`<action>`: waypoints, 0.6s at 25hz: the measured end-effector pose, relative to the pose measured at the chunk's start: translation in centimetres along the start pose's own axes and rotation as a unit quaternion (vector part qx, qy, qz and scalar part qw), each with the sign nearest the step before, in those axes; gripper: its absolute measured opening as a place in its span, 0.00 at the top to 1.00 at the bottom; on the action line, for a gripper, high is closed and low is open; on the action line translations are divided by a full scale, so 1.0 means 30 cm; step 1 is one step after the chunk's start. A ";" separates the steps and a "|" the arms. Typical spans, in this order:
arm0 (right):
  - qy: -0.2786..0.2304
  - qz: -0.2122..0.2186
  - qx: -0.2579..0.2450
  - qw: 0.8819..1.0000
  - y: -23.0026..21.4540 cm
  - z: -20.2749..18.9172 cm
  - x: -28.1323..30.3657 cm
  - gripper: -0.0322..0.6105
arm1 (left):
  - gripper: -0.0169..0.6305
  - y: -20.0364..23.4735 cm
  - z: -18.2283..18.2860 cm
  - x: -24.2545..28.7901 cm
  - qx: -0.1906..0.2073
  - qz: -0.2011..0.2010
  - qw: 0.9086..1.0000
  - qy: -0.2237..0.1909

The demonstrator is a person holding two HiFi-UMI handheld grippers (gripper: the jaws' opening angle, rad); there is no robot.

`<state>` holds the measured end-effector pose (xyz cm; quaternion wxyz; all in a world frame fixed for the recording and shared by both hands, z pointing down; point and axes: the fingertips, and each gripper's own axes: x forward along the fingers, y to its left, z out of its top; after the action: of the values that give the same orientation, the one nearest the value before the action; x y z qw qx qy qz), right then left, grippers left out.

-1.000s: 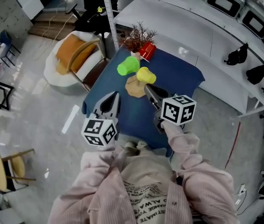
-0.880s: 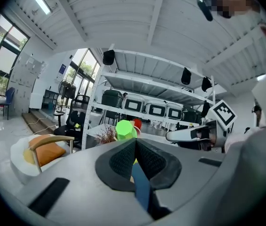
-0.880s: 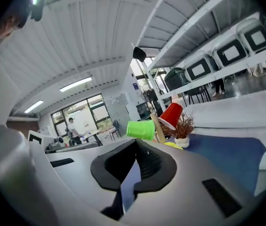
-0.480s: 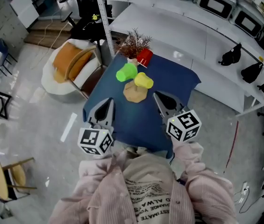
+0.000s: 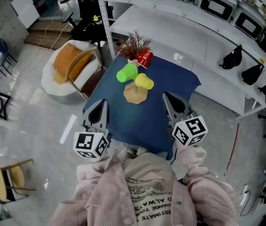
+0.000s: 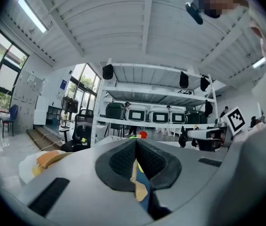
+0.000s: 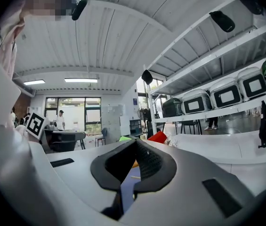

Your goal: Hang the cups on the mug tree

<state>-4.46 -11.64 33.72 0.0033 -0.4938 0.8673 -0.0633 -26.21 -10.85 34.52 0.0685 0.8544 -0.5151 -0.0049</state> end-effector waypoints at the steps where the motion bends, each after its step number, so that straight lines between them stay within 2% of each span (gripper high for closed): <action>1: -0.001 -0.003 0.002 1.000 -0.005 0.002 -0.001 0.95 | 0.98 0.002 0.005 -0.002 0.003 0.001 1.000 -0.001; 15: -0.003 -0.028 0.011 1.000 -0.058 -0.009 -0.018 0.95 | 0.98 -0.004 -0.009 0.000 0.003 0.008 1.000 0.005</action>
<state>-2.71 -12.02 34.16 0.0095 -0.5179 0.8524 -0.0710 -26.08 -10.76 34.78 0.0684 0.8506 -0.5214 0.0016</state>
